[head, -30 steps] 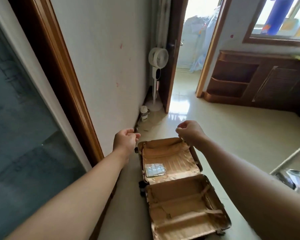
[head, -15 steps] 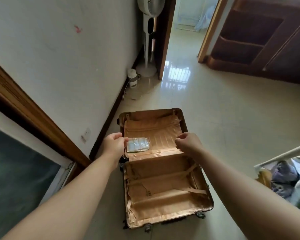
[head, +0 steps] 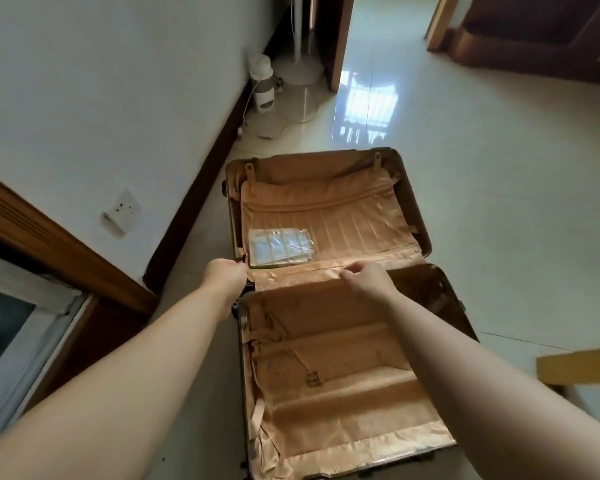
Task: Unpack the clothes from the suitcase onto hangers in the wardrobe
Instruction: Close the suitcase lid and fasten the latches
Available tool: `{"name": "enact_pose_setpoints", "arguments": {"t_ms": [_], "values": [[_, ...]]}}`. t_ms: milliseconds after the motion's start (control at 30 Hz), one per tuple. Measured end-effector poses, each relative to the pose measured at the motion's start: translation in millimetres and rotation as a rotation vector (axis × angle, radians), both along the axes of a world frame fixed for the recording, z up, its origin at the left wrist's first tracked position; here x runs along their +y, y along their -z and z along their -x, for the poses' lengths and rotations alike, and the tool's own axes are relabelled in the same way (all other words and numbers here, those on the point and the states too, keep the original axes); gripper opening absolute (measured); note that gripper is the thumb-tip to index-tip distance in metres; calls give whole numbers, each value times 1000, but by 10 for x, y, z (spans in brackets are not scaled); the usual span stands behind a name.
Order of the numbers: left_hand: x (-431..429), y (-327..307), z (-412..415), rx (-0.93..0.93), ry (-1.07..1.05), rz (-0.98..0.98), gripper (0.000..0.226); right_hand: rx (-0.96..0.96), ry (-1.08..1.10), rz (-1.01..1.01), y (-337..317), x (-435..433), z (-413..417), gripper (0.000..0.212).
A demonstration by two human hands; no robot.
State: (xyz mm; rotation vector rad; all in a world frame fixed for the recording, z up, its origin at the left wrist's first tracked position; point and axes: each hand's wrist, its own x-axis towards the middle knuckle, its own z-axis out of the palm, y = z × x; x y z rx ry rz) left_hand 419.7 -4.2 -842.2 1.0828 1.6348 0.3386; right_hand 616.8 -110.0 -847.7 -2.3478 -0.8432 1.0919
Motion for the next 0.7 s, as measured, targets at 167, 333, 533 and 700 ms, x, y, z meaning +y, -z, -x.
{"name": "enact_pose_setpoints", "arguments": {"t_ms": [167, 333, 533, 700], "values": [[287, 1038, 5, 78, 11, -60, 35, -12, -88, -13, 1091, 384, 164, 30], [688, 1882, -41, 125, -12, -127, 36, -40, -101, -30, 2029, 840, 287, 32], [1170, 2527, -109, 12, -74, -174, 24, -296, -204, 23, 2796, 1339, 266, 46], [1511, 2825, -179, -9, -59, -217, 22, -508, -300, 66, 3089, 1546, 263, 61]]}}
